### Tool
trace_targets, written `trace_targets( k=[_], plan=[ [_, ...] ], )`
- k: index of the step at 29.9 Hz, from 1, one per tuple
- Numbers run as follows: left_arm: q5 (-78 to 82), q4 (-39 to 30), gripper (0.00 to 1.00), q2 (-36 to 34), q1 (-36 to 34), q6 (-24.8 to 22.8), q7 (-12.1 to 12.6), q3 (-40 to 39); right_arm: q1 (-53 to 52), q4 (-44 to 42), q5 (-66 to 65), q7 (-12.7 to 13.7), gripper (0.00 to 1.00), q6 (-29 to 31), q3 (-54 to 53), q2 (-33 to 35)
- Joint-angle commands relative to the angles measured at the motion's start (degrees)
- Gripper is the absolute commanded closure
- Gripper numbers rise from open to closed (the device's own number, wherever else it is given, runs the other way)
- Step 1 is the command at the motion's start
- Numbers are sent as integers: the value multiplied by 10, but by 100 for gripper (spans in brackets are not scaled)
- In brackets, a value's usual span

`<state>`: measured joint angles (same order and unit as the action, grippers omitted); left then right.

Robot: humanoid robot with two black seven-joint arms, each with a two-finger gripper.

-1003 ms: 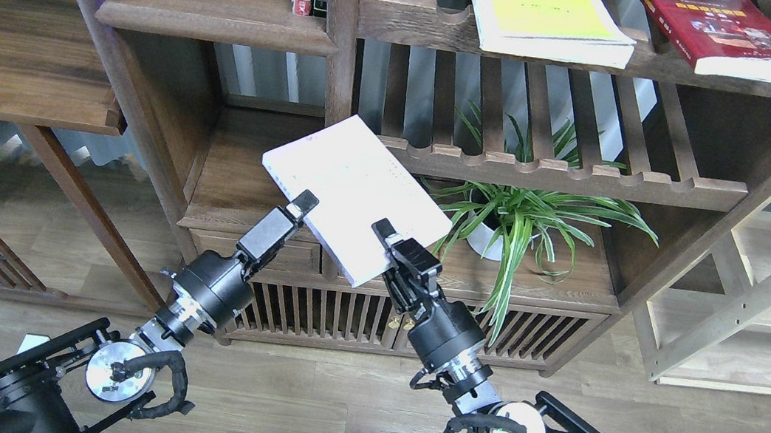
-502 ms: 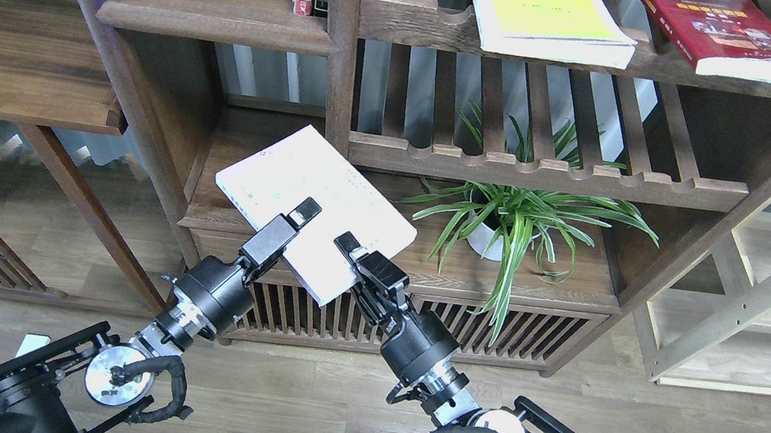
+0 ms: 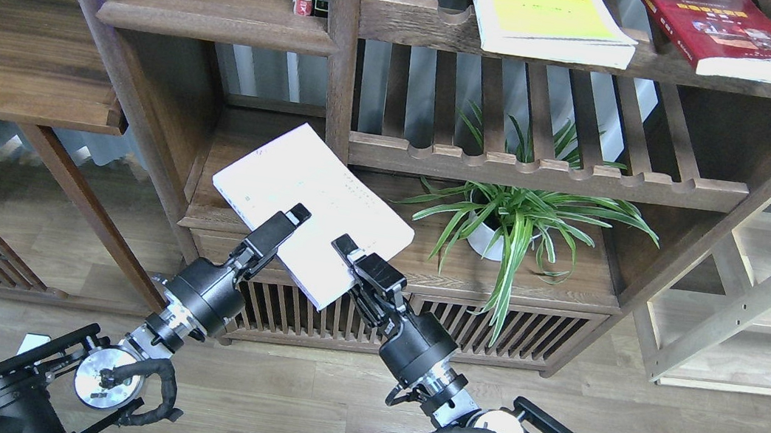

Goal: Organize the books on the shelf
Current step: 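Grasp the white book's edge with the left gripper, then lift the white book with the left gripper up toward the top shelf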

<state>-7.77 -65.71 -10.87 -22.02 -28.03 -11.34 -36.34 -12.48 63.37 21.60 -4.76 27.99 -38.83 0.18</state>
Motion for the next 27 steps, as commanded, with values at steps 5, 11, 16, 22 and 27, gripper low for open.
trace_targets(
  k=[5,11,16,22,27],
  plan=[
    [0,1,96,1,0,0,-6,4,-1,0,0,0,95,0,0,0],
    [1,1,97,1,0,0,-7,3,-2,-1,0,0,84,0,-1,0],
    [1,1,97,1,0,0,-7,2,-1,0,-1,-1,38,0,-5,-2],
    [1,1,96,0,0,0,-8,-3,-4,0,-2,-1,21,0,-7,-2],
    [0,-2,95,-12,1,0,-8,-3,-6,0,-8,-1,9,0,-9,-2]
  ],
)
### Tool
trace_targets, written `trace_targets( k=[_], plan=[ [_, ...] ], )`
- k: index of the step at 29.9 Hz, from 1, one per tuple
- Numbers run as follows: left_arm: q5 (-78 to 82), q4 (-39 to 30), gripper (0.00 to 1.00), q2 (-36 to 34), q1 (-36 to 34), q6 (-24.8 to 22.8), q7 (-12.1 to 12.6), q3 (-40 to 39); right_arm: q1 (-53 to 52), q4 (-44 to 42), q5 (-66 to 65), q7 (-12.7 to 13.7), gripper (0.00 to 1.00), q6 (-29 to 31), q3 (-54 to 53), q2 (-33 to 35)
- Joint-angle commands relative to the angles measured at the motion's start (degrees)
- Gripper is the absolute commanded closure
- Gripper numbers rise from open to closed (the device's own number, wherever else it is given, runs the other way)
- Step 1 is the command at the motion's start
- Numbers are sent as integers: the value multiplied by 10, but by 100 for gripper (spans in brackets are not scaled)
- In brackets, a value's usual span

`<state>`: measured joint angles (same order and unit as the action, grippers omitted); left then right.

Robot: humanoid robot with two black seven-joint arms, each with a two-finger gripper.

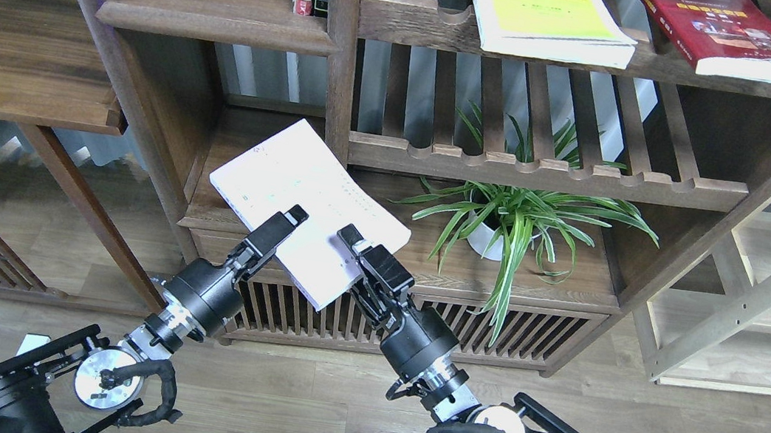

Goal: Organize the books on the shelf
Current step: 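Lift the white book with the left gripper up toward the top shelf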

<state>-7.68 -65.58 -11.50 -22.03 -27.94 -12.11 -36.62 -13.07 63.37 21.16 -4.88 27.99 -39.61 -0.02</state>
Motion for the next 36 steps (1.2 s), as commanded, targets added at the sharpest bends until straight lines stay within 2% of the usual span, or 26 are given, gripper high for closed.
trace_targets(
  k=[1,8,18,25,27,32,34,36],
  plan=[
    [-1,-4,95,-6,1,-1,0,0,0,-1,-4,0,8,0,-2,0],
    [13,-48,95,-39,13,-1,9,10,6,-9,-5,-3,2,0,-12,0],
    [69,-112,99,-94,16,-1,6,-10,4,-74,-4,-7,1,0,-81,0],
    [127,-181,100,-168,16,-1,13,-42,3,-103,-3,-6,1,0,-112,12],
    [132,-194,100,-181,15,-1,23,-54,1,-103,-5,-3,1,0,-111,20],
    [151,-248,100,-237,21,-1,102,-111,-11,-103,-6,-2,1,0,-112,32],
    [157,-261,100,-248,22,-1,117,-147,-14,-103,-6,-1,1,0,-111,35],
    [164,-266,100,-251,23,-1,121,-180,-16,-103,-7,-1,1,0,-111,35]
  ],
)
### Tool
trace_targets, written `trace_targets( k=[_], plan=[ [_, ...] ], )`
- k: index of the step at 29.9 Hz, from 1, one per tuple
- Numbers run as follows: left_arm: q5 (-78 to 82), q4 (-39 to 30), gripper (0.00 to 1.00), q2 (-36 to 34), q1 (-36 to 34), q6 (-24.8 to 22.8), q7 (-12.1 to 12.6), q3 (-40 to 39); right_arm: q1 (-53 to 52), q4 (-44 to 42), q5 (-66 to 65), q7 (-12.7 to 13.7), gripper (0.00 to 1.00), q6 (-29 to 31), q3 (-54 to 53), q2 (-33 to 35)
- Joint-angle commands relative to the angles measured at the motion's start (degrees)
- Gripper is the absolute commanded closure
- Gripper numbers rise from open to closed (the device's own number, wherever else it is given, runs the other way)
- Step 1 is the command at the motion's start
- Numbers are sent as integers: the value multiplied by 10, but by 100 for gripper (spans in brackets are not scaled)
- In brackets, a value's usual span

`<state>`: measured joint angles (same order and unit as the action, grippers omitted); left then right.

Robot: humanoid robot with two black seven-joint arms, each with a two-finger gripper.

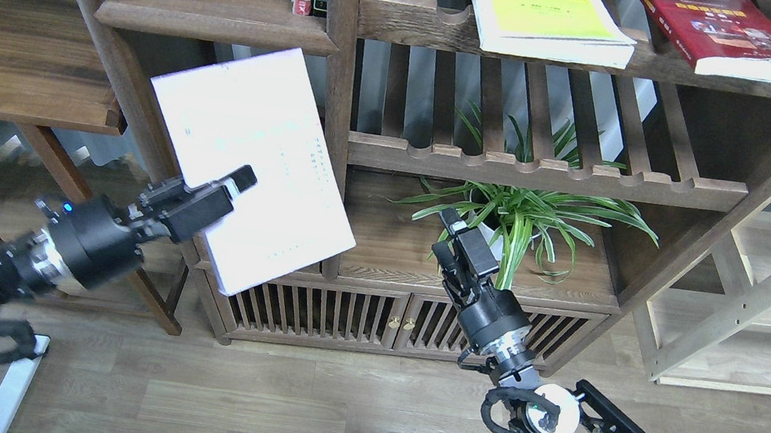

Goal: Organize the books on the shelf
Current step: 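Lift the white book with the left gripper up toward the top shelf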

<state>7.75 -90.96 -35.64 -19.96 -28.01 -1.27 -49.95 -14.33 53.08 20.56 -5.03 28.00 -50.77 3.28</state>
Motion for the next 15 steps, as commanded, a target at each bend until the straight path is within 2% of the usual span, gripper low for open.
trace_targets(
  k=[1,3,10,15],
  plan=[
    [18,-15,100,-10,4,0,14,-68,-5,0,-1,0,2,0,1,4],
    [27,-22,100,-10,7,0,16,-101,-8,0,-3,1,2,0,2,5],
    [31,-29,100,-3,20,0,74,-190,-29,1,-8,1,2,0,10,-1],
    [49,-37,100,0,20,0,77,-226,-38,1,-8,1,2,0,8,1]
  ],
)
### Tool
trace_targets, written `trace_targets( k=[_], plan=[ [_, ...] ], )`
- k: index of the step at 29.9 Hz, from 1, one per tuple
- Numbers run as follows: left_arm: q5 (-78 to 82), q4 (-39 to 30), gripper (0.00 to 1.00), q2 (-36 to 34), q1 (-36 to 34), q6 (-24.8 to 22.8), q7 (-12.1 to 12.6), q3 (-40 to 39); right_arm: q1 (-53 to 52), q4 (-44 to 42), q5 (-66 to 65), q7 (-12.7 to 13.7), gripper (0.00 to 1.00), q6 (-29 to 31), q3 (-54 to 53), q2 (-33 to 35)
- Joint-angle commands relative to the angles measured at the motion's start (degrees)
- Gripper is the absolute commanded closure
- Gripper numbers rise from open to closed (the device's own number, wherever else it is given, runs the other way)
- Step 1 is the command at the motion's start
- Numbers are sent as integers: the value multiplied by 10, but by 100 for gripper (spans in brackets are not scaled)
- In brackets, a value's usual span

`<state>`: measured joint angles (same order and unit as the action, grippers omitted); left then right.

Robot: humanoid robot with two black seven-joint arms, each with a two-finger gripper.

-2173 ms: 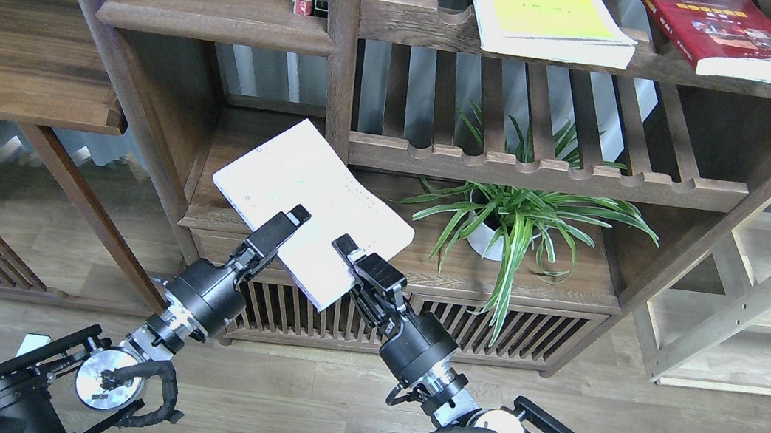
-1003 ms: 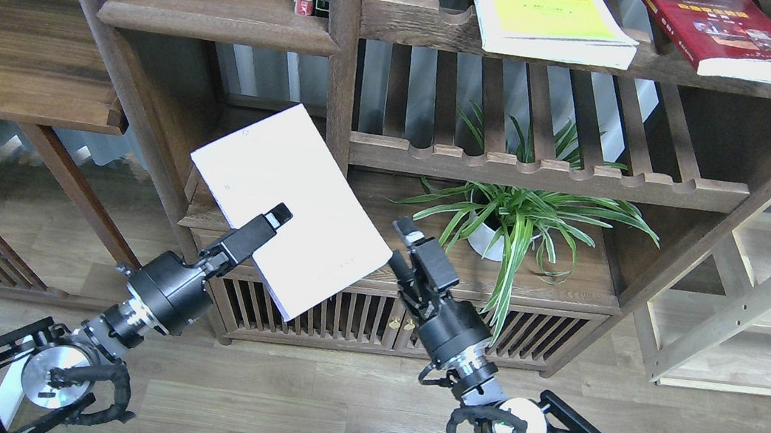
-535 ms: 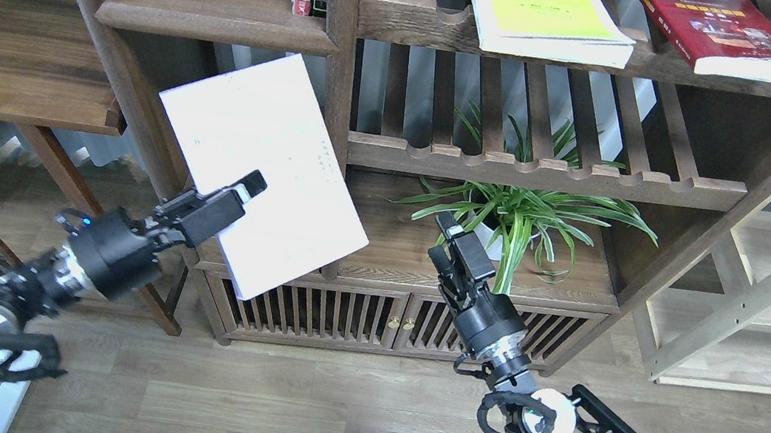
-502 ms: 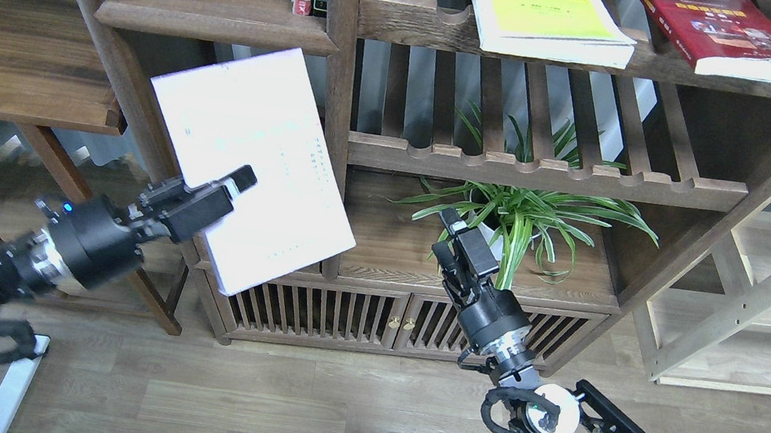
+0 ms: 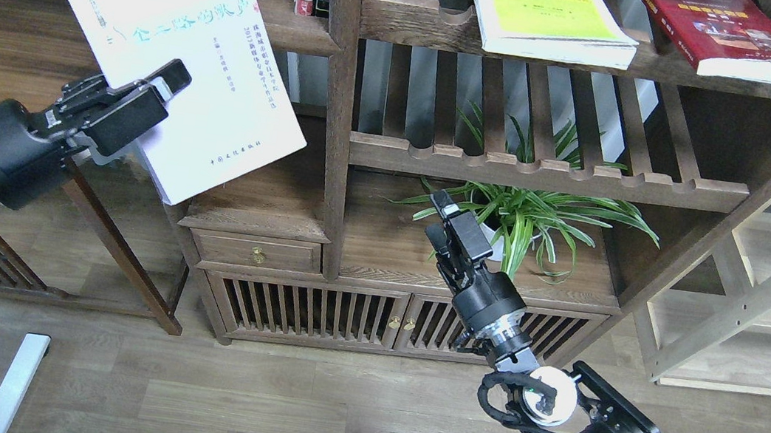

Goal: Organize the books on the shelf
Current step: 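Lift the white book with the left gripper up toward the top shelf, then insert the white book upright into the top shelf with the left gripper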

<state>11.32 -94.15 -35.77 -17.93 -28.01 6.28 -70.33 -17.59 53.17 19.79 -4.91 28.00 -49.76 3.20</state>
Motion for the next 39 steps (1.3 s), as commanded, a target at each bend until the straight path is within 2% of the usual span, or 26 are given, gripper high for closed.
trace_targets(
  k=[1,11,15,20,24,34,39],
  plan=[
    [26,-6,100,4,0,0,1,-33,-10,0,0,0,2,0,-2,4],
    [128,-7,100,54,-1,7,1,-110,-14,0,-1,1,3,0,-2,8],
    [176,-7,100,79,-17,87,1,-111,-15,1,-1,1,3,0,-7,9],
    [258,-3,100,132,-74,220,2,-103,-16,3,-1,1,3,0,-9,22],
    [300,7,100,165,-125,301,7,-77,-16,4,0,1,3,0,-9,29],
    [336,36,100,174,-235,434,8,17,-11,25,1,1,3,0,-9,57],
    [338,63,100,181,-273,459,7,42,-6,27,2,0,3,0,-10,81]
  ],
)
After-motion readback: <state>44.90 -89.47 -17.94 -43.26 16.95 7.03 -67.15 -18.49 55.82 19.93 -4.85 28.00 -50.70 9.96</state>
